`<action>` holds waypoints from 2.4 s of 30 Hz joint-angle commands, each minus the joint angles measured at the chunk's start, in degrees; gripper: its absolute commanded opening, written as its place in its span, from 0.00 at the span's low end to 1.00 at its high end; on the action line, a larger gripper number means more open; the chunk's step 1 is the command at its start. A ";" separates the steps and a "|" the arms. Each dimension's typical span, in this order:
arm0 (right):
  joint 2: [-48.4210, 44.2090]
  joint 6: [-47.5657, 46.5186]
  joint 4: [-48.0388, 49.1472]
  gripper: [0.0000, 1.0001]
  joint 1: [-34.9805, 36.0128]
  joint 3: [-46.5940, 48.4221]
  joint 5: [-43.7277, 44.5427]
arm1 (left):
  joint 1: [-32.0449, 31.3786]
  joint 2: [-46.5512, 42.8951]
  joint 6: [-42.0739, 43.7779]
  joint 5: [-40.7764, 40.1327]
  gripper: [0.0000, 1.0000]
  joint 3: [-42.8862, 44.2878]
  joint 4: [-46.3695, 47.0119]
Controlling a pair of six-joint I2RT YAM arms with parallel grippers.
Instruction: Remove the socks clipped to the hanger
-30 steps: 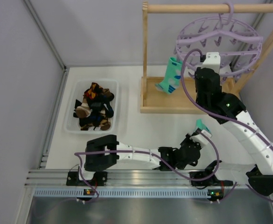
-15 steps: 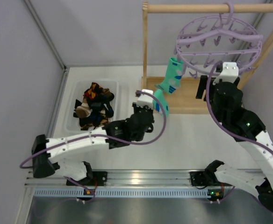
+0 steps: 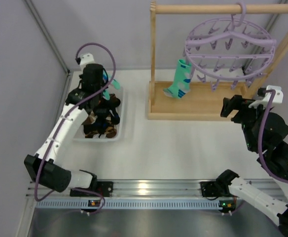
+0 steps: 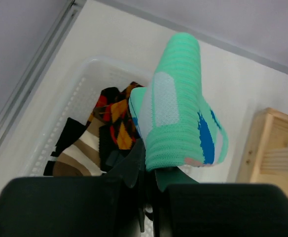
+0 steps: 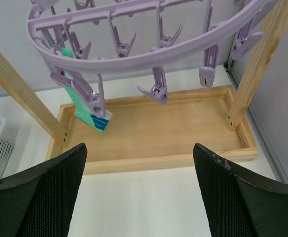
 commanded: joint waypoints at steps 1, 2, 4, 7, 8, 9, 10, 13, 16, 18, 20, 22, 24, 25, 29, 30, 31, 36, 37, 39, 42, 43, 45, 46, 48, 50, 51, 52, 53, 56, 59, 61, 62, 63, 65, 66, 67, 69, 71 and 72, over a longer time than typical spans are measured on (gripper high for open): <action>-0.12 0.42 0.72 0.85 -0.12 -1.36 -1.14 | 9.98 2.93 -2.61 13.10 0.00 1.64 -5.36; -0.13 0.33 0.89 0.85 -0.04 -1.79 -1.23 | 11.83 5.81 -2.88 15.65 0.00 1.28 -5.36; -0.30 0.07 1.68 0.85 -0.04 -2.23 -1.49 | 16.49 10.73 -4.10 23.38 0.00 -0.64 -5.02; -0.56 0.06 2.65 0.85 -0.12 -3.29 -2.02 | 19.75 15.84 -6.48 27.80 0.00 -3.89 -4.40; -0.57 0.07 2.82 0.85 -0.04 -3.99 -2.28 | 19.76 18.47 -7.09 28.06 0.00 -4.95 -2.83; -0.48 0.24 3.26 0.85 -0.04 -4.34 -2.81 | 19.76 19.89 -8.32 29.11 0.00 -6.44 -1.86; -0.56 0.42 3.44 0.85 -0.04 -4.61 -3.07 | 19.76 20.86 -9.02 29.47 0.00 -7.67 -0.89; -0.48 0.77 3.97 0.85 -0.12 -6.01 -4.04 | 19.76 23.50 -11.84 26.85 0.00 -12.42 2.54; -0.65 0.77 3.88 0.86 -0.12 -7.16 -4.39 | 19.76 24.65 -13.51 23.34 0.00 -14.89 3.51; -1.00 0.77 3.88 0.87 -0.12 -8.03 -3.96 | 19.76 24.04 -14.39 21.92 0.00 -15.68 3.42; -1.71 0.94 3.79 0.87 -0.12 -8.91 -3.69 | 19.76 21.32 -14.74 20.78 0.00 -16.03 3.34; -2.06 1.29 3.71 0.88 -0.12 -9.44 -3.43 | 19.76 17.03 -14.83 20.42 0.00 -16.21 3.25; -2.23 1.56 3.53 0.88 -0.12 -10.67 -3.42 | 19.76 13.68 -14.39 20.86 0.19 -16.30 3.16; -2.32 1.82 3.53 0.89 -0.12 -11.11 -3.51 | 19.76 12.19 -14.22 20.86 0.28 -16.21 3.16; -1.89 2.70 4.49 0.91 -0.12 -14.44 -4.57 | 19.76 3.14 -13.25 21.82 0.68 -16.39 2.81; -1.80 3.31 5.02 0.91 -0.12 -14.98 -5.18 | 19.76 1.64 -12.90 22.26 0.80 -16.30 2.55; -1.27 3.58 5.20 0.92 -0.21 -15.42 -5.53 | 19.76 0.41 -12.64 22.61 0.87 -16.21 2.37; -0.30 5.42 7.31 0.92 -0.74 -17.88 -8.35 | 19.76 -8.20 -10.79 25.16 0.98 -14.28 -0.09; -0.30 5.60 7.48 0.92 -1.00 -18.14 -8.61 | 19.67 -9.44 -10.70 27.78 0.98 -14.19 -0.09; -0.39 6.04 7.66 0.92 -1.35 -18.67 -9.75 | 19.15 -12.33 -10.00 30.34 0.98 -13.75 0.17; -1.44 6.05 9.15 0.93 -1.53 -20.16 -10.28 | 15.72 -14.19 -8.95 35.26 0.98 -13.31 0.26; -2.05 5.69 10.11 0.93 -1.53 -20.86 -10.37 | 14.15 -15.07 -8.51 35.10 0.98 -12.87 0.26; -2.76 4.73 13.97 0.93 -1.53 -23.67 -9.76 | 8.02 -15.95 -7.45 32.65 0.98 -12.52 0.17; -3.28 4.11 16.16 0.92 -1.53 -26.73 -10.01 | 5.72 -16.48 -7.28 32.29 0.98 -12.43 0.26; -5.04 0.53 23.98 0.93 -1.70 -30.43 -11.68 | -0.18 -16.48 -6.40 33.60 0.98 -12.08 0.17; -5.14 -0.20 27.77 0.99 -2.32 -34.66 -12.13 | -5.44 -16.57 -5.78 35.78 0.98 -12.17 0.17; -3.48 0.41 30.75 0.99 -2.93 -35.45 -12.39 | -7.04 -16.83 -5.34 35.89 0.98 -12.43 0.17; -2.07 0.68 31.82 0.99 -5.11 -36.59 -13.00 | -8.79 -17.27 -4.99 35.19 0.98 -13.39 0.17; -0.41 1.29 32.96 1.00 -6.70 -36.78 -17.10 | -11.42 -18.93 -4.90 32.40 0.98 -14.18 0.00; 6.63 1.39 41.20 0.99 -14.76 -38.26 -33.13 | -12.59 -22.53 -4.64 32.37 0.98 -16.99 -0.53; 12.08 1.03 58.33 0.99 -21.38 -42.57 -46.17 | -12.68 -26.76 -3.06 31.85 0.98 -17.44 -3.16; 17.08 0.77 68.25 0.99 -23.84 -43.28 -49.90 | -12.68 -28.60 -1.92 31.84 0.98 -16.74 -7.11; 19.19 0.42 71.61 1.00 -26.03 -43.19 -53.23 | -12.59 -28.96 -0.78 32.28 0.98 -16.56 -8.51; 23.56 -0.45 74.34 0.99 -27.01 -43.02 -54.48 | -12.59 -30.01 -0.16 32.72 0.98 -16.30 -10.36; 28.24 -2.03 80.13 0.99 -28.68 -41.35 -58.50 | -12.59 -31.50 2.11 33.60 0.98 -16.39 -11.69; 32.70 -3.87 81.82 1.00 -29.04 -40.74 -59.49 | -12.59 -32.12 2.83 35.34 0.98 -16.56 -12.04; 34.92 -4.76 85.67 0.99 -29.13 -39.43 -61.59 | -12.68 -33.69 4.14 35.97 0.98 -17.69 -12.04; 42.19 -4.51 90.78 1.00 -29.13 -37.41 -63.18 | -12.59 -34.67 5.90 36.33 0.98 -18.58 -11.96; 48.26 -5.64 95.34 0.99 -29.30 -35.64 -65.81 | -12.68 -35.55 6.96 35.19 0.98 -19.90 -11.87; 49.87 -6.17 97.12 0.99 -29.30 -34.94 -66.44 | -12.59 -35.81 7.23 35.79 0.98 -20.42 -11.87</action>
